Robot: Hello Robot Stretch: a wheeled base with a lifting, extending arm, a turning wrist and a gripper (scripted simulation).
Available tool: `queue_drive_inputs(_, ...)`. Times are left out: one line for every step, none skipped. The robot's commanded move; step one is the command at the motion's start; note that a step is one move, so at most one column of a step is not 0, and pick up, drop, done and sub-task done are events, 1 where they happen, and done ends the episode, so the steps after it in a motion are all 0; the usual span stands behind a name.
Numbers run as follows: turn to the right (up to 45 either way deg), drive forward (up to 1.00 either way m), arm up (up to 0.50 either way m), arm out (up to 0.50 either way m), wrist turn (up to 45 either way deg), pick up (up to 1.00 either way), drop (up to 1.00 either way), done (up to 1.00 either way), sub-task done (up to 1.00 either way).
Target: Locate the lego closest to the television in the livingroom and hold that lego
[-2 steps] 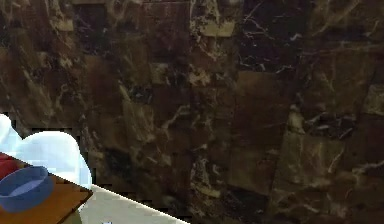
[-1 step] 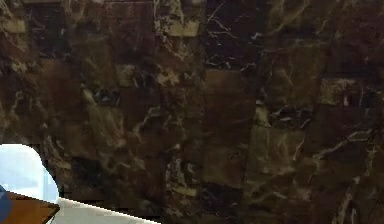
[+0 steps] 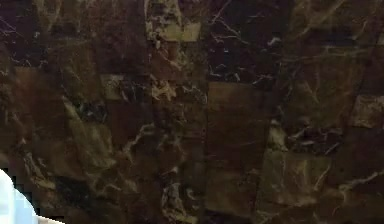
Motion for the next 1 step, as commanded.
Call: queue_drive_inputs(-36.0,0.0,0.0,0.0,0.0,0.0,0.0,0.0,0.0)
